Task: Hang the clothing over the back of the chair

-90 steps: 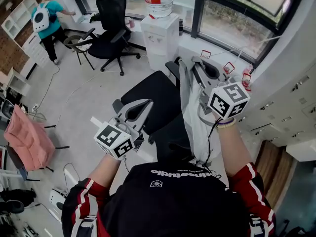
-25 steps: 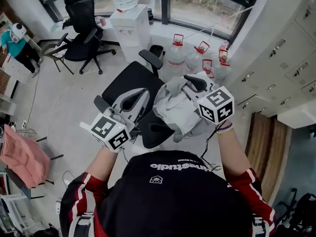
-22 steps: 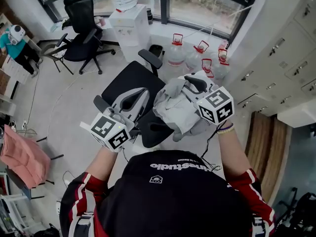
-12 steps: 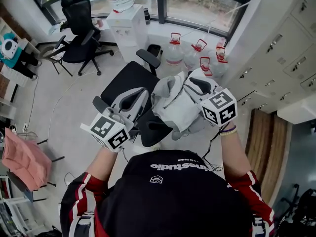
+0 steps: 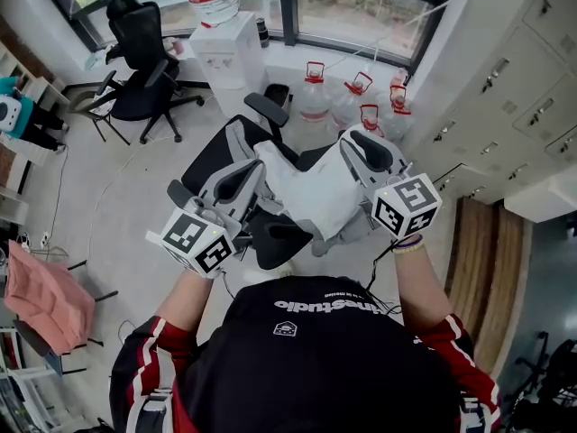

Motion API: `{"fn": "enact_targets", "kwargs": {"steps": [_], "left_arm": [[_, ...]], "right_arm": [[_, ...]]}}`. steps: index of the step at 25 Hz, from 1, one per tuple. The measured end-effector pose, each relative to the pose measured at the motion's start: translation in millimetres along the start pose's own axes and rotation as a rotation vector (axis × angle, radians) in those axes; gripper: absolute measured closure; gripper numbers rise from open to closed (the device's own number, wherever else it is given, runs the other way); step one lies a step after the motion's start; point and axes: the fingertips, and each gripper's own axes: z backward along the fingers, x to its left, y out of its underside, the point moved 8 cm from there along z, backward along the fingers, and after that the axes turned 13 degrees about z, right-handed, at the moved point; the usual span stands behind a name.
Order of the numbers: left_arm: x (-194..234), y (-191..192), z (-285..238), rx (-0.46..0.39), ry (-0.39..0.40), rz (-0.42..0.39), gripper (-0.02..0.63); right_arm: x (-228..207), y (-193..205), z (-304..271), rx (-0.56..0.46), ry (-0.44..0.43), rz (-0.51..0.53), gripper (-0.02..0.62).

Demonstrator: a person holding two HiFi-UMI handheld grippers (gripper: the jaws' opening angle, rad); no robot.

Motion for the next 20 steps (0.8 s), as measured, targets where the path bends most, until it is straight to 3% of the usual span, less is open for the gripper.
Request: {"fn": "enact_targets", "kwargs": {"steps": [20], "left_arm": [[4,-10,17,-0.037,-0.033,-0.007,0.581]], "right_arm": [[14,-19,0,-0.086,0.031,0.023,0.580]]}}
